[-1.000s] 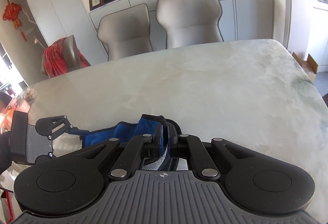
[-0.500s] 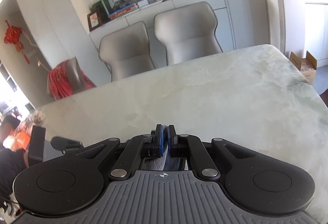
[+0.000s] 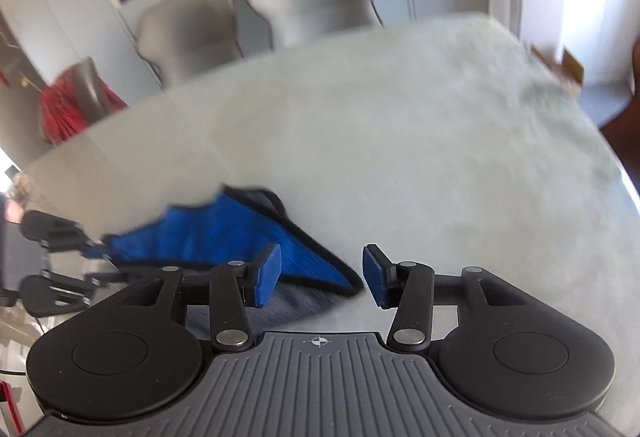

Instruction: Fold towel

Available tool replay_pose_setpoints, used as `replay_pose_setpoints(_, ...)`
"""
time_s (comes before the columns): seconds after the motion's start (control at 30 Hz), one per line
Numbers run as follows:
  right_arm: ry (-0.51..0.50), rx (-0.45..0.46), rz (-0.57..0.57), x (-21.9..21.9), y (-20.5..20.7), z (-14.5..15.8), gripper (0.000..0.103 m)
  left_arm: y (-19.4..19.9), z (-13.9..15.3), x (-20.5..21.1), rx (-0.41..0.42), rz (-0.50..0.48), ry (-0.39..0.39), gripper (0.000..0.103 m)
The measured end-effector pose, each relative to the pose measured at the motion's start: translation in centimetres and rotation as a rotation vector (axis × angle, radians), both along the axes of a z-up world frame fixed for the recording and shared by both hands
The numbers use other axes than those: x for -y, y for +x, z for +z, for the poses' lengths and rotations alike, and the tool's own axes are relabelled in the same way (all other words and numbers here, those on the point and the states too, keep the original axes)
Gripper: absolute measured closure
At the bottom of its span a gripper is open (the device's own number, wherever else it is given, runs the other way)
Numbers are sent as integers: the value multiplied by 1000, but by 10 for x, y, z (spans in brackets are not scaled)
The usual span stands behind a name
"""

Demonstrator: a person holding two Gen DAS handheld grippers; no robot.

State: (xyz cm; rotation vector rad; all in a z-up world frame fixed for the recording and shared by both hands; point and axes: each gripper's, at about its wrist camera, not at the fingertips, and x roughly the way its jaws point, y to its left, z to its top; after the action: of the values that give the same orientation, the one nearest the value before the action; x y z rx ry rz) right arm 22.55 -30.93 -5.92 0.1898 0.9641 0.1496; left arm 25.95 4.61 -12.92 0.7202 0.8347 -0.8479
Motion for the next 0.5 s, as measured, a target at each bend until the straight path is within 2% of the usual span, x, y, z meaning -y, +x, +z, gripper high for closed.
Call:
replay_pose_setpoints(0.07, -39, 21, 113, -9, -5, -7, 56, 3, -1, 0, -6, -7, -5, 74)
replay_pose_setpoints(0.23, -303, 85, 496, -42, -14, -19, 55, 9, -2, 0, -19, -48, -6, 72)
replay_pose_setpoints(0.33, -374, 103, 687, -44, -9, -24, 55, 13, -2, -1, -28, -73, -8, 70)
replay_pose_setpoints(0.43, -361, 131, 843, -41, -1, -24, 55, 16, -3, -2, -17, -81, -6, 58)
replay_pose_setpoints(0.5, -330, 131, 915, -38, 6, -23, 55, 16, -3, -1, 11, -92, 5, 42)
